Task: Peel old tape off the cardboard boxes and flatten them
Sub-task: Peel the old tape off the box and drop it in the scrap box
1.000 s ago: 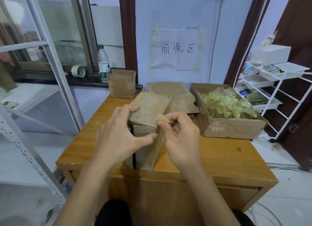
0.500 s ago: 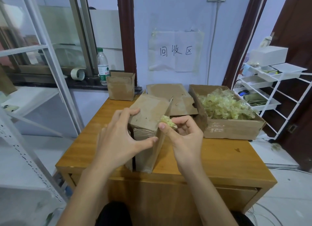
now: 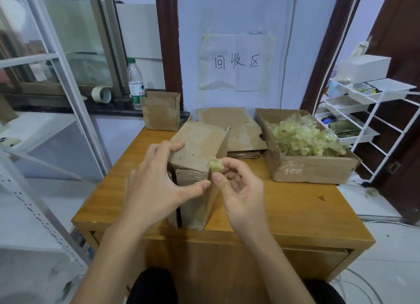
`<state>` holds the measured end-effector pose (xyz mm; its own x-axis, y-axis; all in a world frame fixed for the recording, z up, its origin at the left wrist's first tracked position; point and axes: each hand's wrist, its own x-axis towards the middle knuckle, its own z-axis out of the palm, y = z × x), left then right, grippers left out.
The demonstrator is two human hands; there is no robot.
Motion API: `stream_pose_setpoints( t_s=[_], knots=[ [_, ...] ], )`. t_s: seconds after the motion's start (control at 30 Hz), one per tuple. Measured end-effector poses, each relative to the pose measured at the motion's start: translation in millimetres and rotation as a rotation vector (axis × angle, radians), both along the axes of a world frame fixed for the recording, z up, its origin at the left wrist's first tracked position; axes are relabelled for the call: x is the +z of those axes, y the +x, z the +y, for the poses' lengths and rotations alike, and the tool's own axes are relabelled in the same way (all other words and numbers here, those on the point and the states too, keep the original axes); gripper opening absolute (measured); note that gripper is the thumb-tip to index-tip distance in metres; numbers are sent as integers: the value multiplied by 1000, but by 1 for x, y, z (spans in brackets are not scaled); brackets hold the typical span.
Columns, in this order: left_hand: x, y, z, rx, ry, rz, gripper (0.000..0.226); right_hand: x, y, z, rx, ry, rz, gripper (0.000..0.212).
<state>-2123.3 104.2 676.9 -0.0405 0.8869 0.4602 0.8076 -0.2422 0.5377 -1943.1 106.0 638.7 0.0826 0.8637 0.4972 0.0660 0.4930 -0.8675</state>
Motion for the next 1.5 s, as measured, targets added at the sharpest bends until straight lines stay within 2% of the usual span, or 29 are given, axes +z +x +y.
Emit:
stream_pose_setpoints(
  t_s=[0.13, 0.23, 0.3, 0.43, 0.57, 0.7, 0.73, 0.83, 0.9, 1.03, 1.13, 1.2, 1.23, 1.37, 1.43, 1.5],
  knots=[
    [0, -1, 0, -8, -5, -1, 96, -4, -3, 3, -26, 22, -45, 10],
    [0, -2, -2, -5, -11, -12, 95, -2, 2, 2, 18, -50, 154, 7],
    [0, -2, -4, -8, -17, -16, 95, 5, 9, 1, 42, -97, 268, 14],
    [3, 1, -6, -9, -33, 4, 95, 13, 14, 1, 28, -74, 151, 22],
    [6, 4, -7, 0, -48, 8, 95, 10, 23, 0, 24, -22, 87, 49],
    [10, 5, -8, 0, -69, 45, 97, 11, 34, -1, -2, 16, 32, 20],
    [11, 5, -9, 11, -74, 64, 98, 10, 38, -2, -18, 4, 12, 14],
    [14, 12, -12, 56, -46, 115, 100, 5, 52, -3, -97, 8, -99, 39],
    [16, 20, -12, 59, 6, 162, 98, 6, 62, -4, -137, 5, -103, 44],
    [22, 38, -5, 37, 48, 231, 91, 12, 88, -3, -227, -13, -24, 42],
    [26, 58, 3, 14, 43, 281, 95, 16, 108, -1, -228, -29, -5, 34],
    [28, 74, 7, -15, 60, 387, 99, 20, 120, -1, -171, -51, 62, 26],
    [27, 81, 9, -36, 56, 456, 102, 22, 126, -2, -155, -63, 88, 28],
    [15, 105, 23, -191, 4, 701, 103, 26, 154, 6, -207, -90, 130, 34],
    [10, 120, 24, -299, -101, 807, 99, 26, 166, 10, -192, -115, 173, 34],
    [4, 130, 26, -385, -230, 767, 95, 26, 175, 15, -169, -151, 204, 38]
  ],
)
